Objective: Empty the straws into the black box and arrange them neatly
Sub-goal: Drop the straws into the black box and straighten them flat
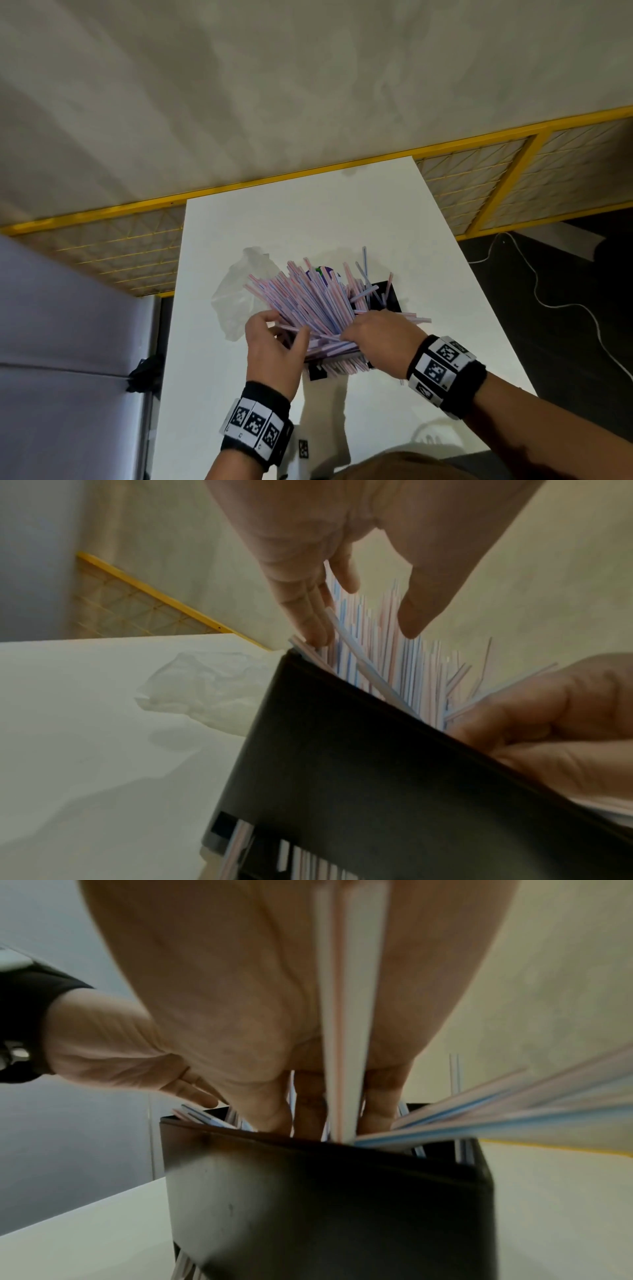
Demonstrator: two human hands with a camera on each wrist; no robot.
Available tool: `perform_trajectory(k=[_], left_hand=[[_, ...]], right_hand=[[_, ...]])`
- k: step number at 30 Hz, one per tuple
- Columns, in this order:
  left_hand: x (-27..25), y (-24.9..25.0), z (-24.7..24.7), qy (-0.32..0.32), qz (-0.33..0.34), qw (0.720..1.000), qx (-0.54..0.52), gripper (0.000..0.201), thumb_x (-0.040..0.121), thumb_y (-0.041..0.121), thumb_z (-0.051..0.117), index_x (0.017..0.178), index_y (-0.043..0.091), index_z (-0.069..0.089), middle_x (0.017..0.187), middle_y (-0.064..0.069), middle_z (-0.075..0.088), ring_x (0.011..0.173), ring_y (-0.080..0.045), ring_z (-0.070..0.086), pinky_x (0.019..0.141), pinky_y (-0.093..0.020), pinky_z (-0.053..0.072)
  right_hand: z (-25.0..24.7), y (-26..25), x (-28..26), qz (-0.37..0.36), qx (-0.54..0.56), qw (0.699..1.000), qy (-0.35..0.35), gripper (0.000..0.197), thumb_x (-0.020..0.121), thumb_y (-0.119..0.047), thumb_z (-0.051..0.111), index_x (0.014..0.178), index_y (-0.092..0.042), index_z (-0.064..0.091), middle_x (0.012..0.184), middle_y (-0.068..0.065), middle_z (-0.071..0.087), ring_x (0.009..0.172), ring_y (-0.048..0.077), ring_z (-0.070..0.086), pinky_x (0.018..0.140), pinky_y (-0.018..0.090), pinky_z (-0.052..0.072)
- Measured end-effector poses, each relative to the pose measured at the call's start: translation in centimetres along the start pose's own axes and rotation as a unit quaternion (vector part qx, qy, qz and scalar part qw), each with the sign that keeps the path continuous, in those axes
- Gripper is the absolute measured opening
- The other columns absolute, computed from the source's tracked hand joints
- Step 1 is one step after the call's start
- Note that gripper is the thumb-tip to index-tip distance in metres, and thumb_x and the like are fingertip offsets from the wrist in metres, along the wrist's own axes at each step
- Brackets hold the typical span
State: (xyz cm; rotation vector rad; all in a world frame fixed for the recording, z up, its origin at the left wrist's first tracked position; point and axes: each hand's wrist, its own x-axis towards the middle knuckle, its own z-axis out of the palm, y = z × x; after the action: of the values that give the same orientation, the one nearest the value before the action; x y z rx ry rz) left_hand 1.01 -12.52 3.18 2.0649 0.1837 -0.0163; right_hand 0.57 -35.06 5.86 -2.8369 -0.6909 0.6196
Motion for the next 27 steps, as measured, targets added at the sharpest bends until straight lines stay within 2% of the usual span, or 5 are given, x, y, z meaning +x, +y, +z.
perform_trajectory(k=[4, 8, 11, 15, 27], left_hand=[[0.2, 0.1, 0.0, -0.031, 0.016, 0.999, 0.027, 0.039, 0.088, 0.029, 0.078, 0.105, 0.048, 0.048, 0.101, 0.018, 0.065, 0.089, 0.002, 0.066, 0.074, -0.016, 0.056], [-0.2, -0.1, 0.2, -0.12, 0.114, 0.967, 0.194, 0.009, 0.091, 0.039, 0.068, 0.098, 0.034, 0.067, 0.097, 0.016, 0.062, 0.093, -0.005, 0.058, 0.084, -0.025, 0.05], [-0.8, -0.2, 0.6, -0.164, 0.176, 0.922, 0.302, 0.027, 0.095, 0.048, 0.058, 0.107, 0.028, 0.072, 0.099, 0.01, 0.064, 0.097, -0.013, 0.054, 0.09, -0.026, 0.044], [-1.2, 0.7, 1.3, -0.17, 0.2, 0.922, 0.284, 0.029, 0.098, 0.042, 0.056, 0.12, 0.026, 0.068, 0.11, 0.01, 0.062, 0.104, -0.01, 0.054, 0.094, -0.021, 0.042], [-1.7, 0.6, 3.9, -0.279, 0.19, 0.885, 0.321, 0.043, 0.109, 0.038, 0.03, 0.14, 0.022, 0.055, 0.137, 0.003, 0.058, 0.123, -0.017, 0.049, 0.11, -0.03, 0.034]], right_hand=[[0.4, 0.1, -0.1, -0.002, 0.028, 1.0, 0.014, 0.042, 0.088, 0.002, 0.05, 0.12, -0.02, 0.065, 0.111, 0.001, 0.067, 0.101, 0.023, 0.062, 0.089, 0.04, 0.052], [0.1, 0.5, -0.9, -0.017, 0.027, 0.997, 0.069, 0.026, 0.099, -0.012, 0.049, 0.117, -0.024, 0.063, 0.112, -0.004, 0.063, 0.102, 0.017, 0.06, 0.09, 0.034, 0.048], [-0.7, 0.8, -2.3, -0.03, 0.01, 0.989, 0.142, 0.02, 0.102, -0.019, 0.049, 0.113, -0.023, 0.067, 0.114, -0.004, 0.062, 0.103, 0.016, 0.058, 0.09, 0.032, 0.049], [-1.3, 1.3, -4.0, 0.025, -0.024, 0.975, 0.218, 0.03, 0.097, -0.022, 0.055, 0.126, -0.028, 0.059, 0.128, -0.005, 0.055, 0.111, 0.019, 0.054, 0.085, 0.035, 0.047], [1.4, 1.9, -3.0, 0.142, -0.146, 0.978, 0.041, 0.047, 0.103, -0.02, 0.038, 0.148, -0.009, 0.035, 0.13, 0.012, 0.054, 0.109, 0.031, 0.057, 0.089, 0.041, 0.042]])
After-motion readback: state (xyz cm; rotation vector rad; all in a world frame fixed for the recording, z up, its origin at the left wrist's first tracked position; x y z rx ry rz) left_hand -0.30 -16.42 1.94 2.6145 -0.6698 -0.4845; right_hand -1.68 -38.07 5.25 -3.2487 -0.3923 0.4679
